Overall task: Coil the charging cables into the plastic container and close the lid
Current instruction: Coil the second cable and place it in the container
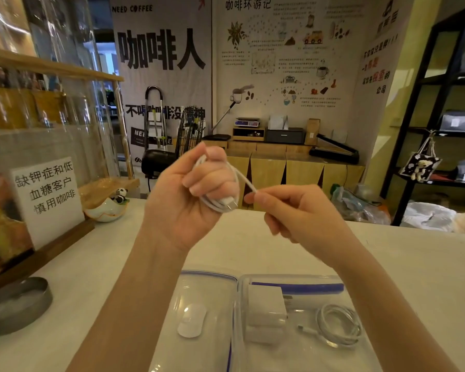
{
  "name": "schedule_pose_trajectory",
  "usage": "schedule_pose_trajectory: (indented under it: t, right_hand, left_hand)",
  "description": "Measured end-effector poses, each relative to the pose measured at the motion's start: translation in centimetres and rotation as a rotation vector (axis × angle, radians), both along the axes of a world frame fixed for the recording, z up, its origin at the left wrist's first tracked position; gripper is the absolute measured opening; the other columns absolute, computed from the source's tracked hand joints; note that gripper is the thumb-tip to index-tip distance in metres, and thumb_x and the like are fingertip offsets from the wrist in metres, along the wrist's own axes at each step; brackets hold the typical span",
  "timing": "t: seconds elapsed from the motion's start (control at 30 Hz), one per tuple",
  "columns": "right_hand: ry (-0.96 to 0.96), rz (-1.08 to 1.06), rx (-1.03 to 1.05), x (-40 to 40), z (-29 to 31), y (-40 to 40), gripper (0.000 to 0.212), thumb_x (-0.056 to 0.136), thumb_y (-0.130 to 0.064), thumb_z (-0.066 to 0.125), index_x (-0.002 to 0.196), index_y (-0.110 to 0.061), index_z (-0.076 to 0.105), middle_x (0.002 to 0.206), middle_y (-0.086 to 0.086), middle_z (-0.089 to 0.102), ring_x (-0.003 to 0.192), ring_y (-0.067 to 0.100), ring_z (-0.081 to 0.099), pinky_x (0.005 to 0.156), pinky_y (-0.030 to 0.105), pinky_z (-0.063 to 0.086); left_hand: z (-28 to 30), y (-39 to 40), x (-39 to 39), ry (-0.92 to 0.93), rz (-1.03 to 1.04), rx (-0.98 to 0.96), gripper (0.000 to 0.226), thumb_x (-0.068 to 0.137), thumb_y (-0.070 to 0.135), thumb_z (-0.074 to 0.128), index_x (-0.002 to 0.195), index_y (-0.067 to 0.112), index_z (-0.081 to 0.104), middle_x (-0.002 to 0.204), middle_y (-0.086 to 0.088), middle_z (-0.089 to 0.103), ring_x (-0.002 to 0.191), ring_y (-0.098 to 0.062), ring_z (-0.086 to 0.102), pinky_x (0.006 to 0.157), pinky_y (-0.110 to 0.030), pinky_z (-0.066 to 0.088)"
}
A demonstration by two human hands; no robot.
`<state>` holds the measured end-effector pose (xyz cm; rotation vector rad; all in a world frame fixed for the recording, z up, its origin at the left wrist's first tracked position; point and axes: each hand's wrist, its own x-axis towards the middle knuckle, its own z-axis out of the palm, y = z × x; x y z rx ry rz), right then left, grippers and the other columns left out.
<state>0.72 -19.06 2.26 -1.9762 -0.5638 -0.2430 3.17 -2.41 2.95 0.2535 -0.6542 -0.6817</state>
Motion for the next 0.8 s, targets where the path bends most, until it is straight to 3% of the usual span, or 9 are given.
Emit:
schedule_pose_trajectory:
  t: [0.07, 0.13, 0.2, 0.3, 0.47, 0.63, 0.73, 0.8]
  right_hand:
    - [-0.004, 0.035, -0.177, -0.5, -0.3, 0.7, 0.022, 0.088, -0.03, 0.046, 0.096, -0.022, 0.065, 0.044, -0.006, 0.053, 0.037, 0.001, 0.042, 0.044, 0.01, 0.039]
    - [-0.025, 0.061, -0.325, -1.2, -0.5, 1.6, 0.026, 0.09, -0.033, 0.042, 0.097, -0.021, 0.065, 0.047, -0.006, 0.053, 0.04, 0.001, 0.044, 0.056, 0.015, 0.047]
    - [-0.101, 0.049, -0.42, -1.6, -0.5, 2.3, 0.033, 0.092, -0.033, 0.039, 0.096, -0.012, 0.065, 0.055, -0.004, 0.055, 0.046, 0.004, 0.046, 0.059, 0.022, 0.045]
    - [-0.169, 0.013, -0.533, -1.9, -0.5, 2.7, 0.035, 0.093, -0.033, 0.036, 0.098, -0.011, 0.063, 0.071, 0.005, 0.063, 0.056, 0.01, 0.047, 0.058, 0.029, 0.044]
    - [-0.24, -0.053, -0.636, -2.0, -0.6, 2.5, 0.031, 0.093, -0.034, 0.037, 0.107, -0.018, 0.06, 0.083, 0.001, 0.065, 0.07, 0.012, 0.054, 0.069, 0.03, 0.05]
    - [-0.349, -0.061, -0.686, -2.5, -0.2, 1.9, 0.029, 0.093, -0.036, 0.037, 0.108, -0.022, 0.058, 0.082, -0.004, 0.064, 0.067, 0.008, 0.052, 0.064, 0.019, 0.041]
    - [-0.455, -0.062, -0.704, -2.6, 0.4, 1.4, 0.029, 0.091, -0.038, 0.04, 0.106, -0.024, 0.06, 0.088, -0.005, 0.068, 0.072, 0.008, 0.056, 0.065, 0.015, 0.04]
    - [-0.469, -0.051, -0.669, -2.5, 0.9, 0.9, 0.028, 0.087, -0.039, 0.047, 0.102, -0.025, 0.065, 0.087, -0.005, 0.071, 0.075, 0.007, 0.062, 0.074, 0.02, 0.048]
  left_hand:
    - [0.0, 0.7, 0.3, 0.01, 0.121, -0.054, 0.04, 0.096, 0.026, 0.029, 0.083, -0.003, 0.053, 0.049, -0.013, 0.051, 0.046, -0.023, 0.048, 0.055, -0.024, 0.034]
    - [-0.1, 0.9, 0.5, 0.013, 0.309, -0.043, 0.045, 0.096, 0.031, 0.027, 0.08, 0.0, 0.056, 0.046, -0.006, 0.052, 0.043, -0.016, 0.049, 0.051, -0.022, 0.038]
    - [-0.2, 0.6, 0.7, -0.01, 0.604, 0.093, 0.047, 0.097, 0.035, 0.026, 0.074, 0.007, 0.056, 0.038, 0.004, 0.045, 0.036, -0.007, 0.041, 0.043, -0.016, 0.036]
    - [-0.4, -0.4, 0.8, -0.095, 0.958, 0.372, 0.048, 0.097, 0.036, 0.023, 0.075, 0.008, 0.055, 0.035, 0.007, 0.039, 0.033, -0.005, 0.036, 0.039, -0.016, 0.035]
    - [-1.6, -1.7, 1.0, -0.452, 1.309, 0.743, 0.045, 0.097, 0.029, 0.024, 0.076, 0.008, 0.059, 0.039, 0.006, 0.047, 0.04, -0.008, 0.044, 0.045, -0.018, 0.04]
    - [-3.1, -2.9, 1.6, -0.67, 1.461, 0.939, 0.04, 0.096, 0.025, 0.03, 0.066, 0.019, 0.056, 0.052, -0.003, 0.05, 0.048, -0.012, 0.047, 0.05, -0.012, 0.041]
    - [-3.5, -3.0, 1.6, -0.712, 1.361, 1.053, 0.044, 0.095, 0.028, 0.032, 0.061, 0.015, 0.057, 0.061, -0.019, 0.059, 0.057, -0.023, 0.054, 0.057, -0.01, 0.044]
    - [-3.7, -2.9, 1.5, -0.77, 1.191, 1.11, 0.058, 0.094, 0.038, 0.029, 0.055, 0.006, 0.057, 0.055, -0.017, 0.057, 0.055, -0.027, 0.055, 0.064, -0.022, 0.047]
